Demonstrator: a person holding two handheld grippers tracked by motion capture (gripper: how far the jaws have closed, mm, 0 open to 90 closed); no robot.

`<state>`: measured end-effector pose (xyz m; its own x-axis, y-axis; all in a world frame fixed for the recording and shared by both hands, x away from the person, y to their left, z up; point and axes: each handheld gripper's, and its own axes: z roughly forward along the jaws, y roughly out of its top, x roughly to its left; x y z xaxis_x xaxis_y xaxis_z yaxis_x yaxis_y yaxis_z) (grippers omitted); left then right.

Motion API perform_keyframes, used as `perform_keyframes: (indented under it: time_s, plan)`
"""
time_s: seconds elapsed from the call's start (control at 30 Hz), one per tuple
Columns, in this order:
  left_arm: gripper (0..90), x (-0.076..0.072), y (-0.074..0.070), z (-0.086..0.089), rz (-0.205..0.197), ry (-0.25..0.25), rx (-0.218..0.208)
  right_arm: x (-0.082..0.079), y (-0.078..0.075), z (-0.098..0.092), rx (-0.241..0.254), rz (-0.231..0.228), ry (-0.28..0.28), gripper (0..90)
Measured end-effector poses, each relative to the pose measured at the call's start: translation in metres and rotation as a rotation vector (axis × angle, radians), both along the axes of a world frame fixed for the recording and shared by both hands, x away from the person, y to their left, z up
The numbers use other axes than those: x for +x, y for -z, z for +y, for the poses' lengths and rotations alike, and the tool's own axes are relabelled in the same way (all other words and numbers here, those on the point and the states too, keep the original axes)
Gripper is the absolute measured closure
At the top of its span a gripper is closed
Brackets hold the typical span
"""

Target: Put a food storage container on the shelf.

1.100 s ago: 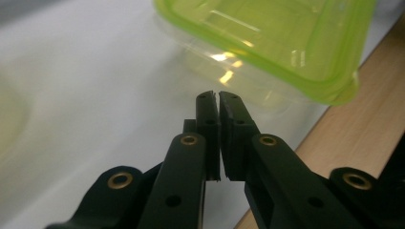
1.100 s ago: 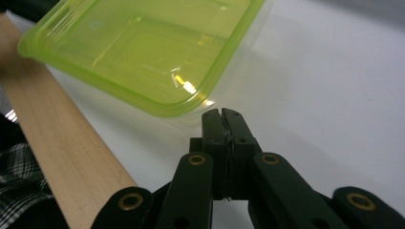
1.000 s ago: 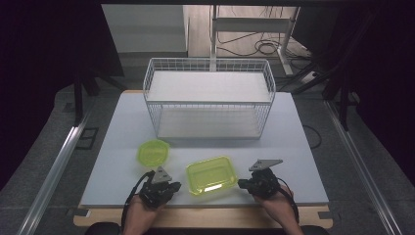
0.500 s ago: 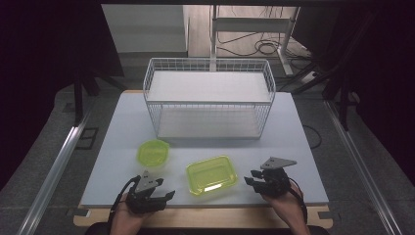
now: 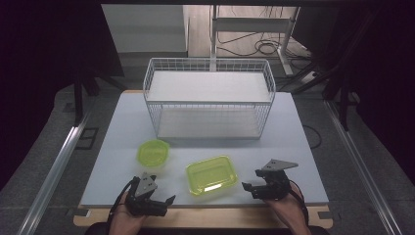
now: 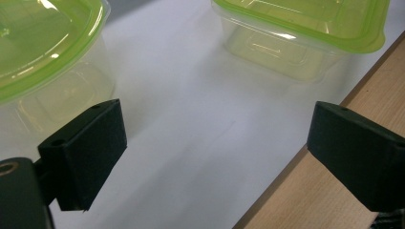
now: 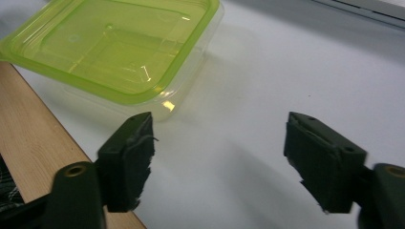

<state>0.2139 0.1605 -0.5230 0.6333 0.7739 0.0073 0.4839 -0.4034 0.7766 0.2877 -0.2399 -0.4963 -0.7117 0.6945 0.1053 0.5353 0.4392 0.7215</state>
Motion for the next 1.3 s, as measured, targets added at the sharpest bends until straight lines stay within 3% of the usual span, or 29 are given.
perform_keyframes:
  time_s: [0.17, 0.43, 0.6, 0.8, 1.13, 1.3]
  plan:
    - [5.0, 0.0, 0.001, -0.001, -0.019, -0.003, 0.024, 0.003, 0.003, -0.001, 0.022, 0.006, 0.023, 13.8]
    - [4.7, -0.001, 0.002, -0.004, -0.033, -0.003, 0.063, 0.01, -0.002, -0.002, 0.057, -0.003, 0.067, 9.0]
    - [4.8, 0.0, 0.002, -0.002, -0.03, -0.006, 0.059, 0.016, -0.009, 0.004, 0.072, 0.042, 0.084, 9.2]
    - [5.0, 0.0, 0.002, -0.002, -0.028, -0.008, 0.057, 0.028, -0.015, 0.006, 0.112, 0.092, 0.088, 20.0]
    - [5.2, 0.0, 0.002, -0.002, -0.027, -0.006, 0.054, 0.054, -0.009, 0.021, 0.208, 0.227, 0.025, 42.4]
    - [5.3, -0.001, 0.002, -0.003, -0.026, -0.001, 0.062, 0.064, -0.002, 0.029, 0.22, 0.293, 0.002, 48.7]
